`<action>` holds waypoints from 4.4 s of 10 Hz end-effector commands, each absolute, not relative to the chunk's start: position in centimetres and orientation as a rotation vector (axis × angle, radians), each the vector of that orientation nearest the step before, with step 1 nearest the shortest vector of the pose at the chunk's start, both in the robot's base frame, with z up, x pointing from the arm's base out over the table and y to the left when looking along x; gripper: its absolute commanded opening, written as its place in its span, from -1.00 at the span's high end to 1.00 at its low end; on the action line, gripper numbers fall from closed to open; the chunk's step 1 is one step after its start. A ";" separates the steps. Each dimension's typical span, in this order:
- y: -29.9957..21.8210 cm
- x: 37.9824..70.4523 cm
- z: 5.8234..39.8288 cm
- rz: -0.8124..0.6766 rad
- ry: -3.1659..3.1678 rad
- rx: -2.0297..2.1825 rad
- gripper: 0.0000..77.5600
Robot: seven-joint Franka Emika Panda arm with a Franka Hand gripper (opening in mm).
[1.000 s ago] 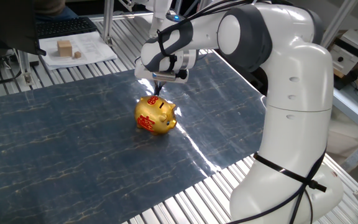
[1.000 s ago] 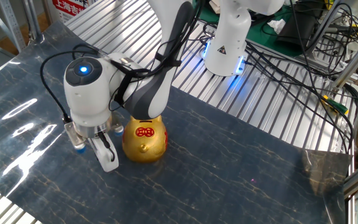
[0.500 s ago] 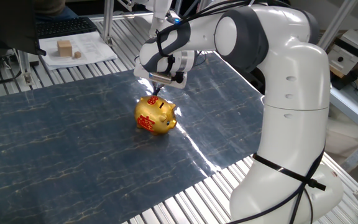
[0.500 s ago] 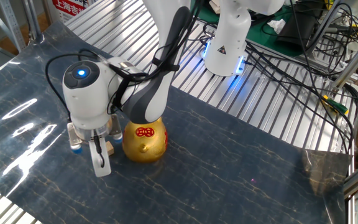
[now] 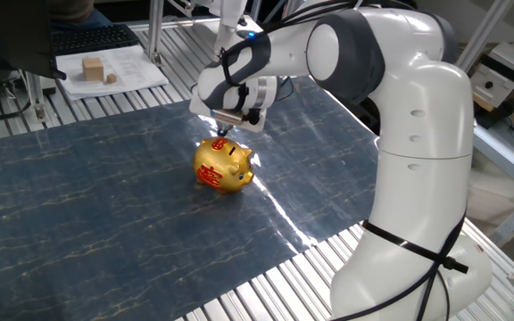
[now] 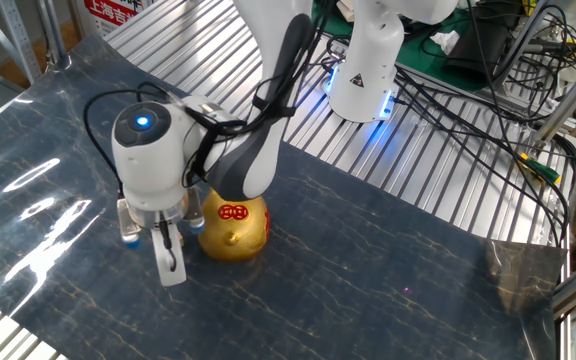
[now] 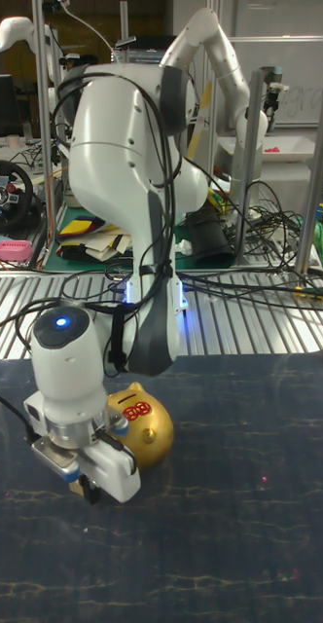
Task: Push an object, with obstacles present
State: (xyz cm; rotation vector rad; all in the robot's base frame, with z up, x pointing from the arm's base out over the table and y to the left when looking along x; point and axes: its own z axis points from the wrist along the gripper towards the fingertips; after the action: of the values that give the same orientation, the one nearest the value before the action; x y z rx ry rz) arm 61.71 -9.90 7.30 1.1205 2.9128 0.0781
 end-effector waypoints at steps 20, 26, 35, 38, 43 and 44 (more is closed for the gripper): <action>-16.2 60.0 16.0 -0.141 3.126 0.423 1.00; -17.1 61.9 18.4 -0.143 3.136 0.414 1.00; -17.1 61.9 18.4 -0.075 3.118 -0.019 1.00; -14.0 61.3 19.0 -0.038 3.127 0.080 1.00; -8.9 59.9 20.9 -0.038 3.170 0.181 1.00; -7.8 59.4 21.4 -0.026 3.197 0.179 1.00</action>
State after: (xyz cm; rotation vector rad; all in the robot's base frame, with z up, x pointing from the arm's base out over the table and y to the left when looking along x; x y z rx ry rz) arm 60.36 -9.70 20.20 0.1418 3.1633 -0.0430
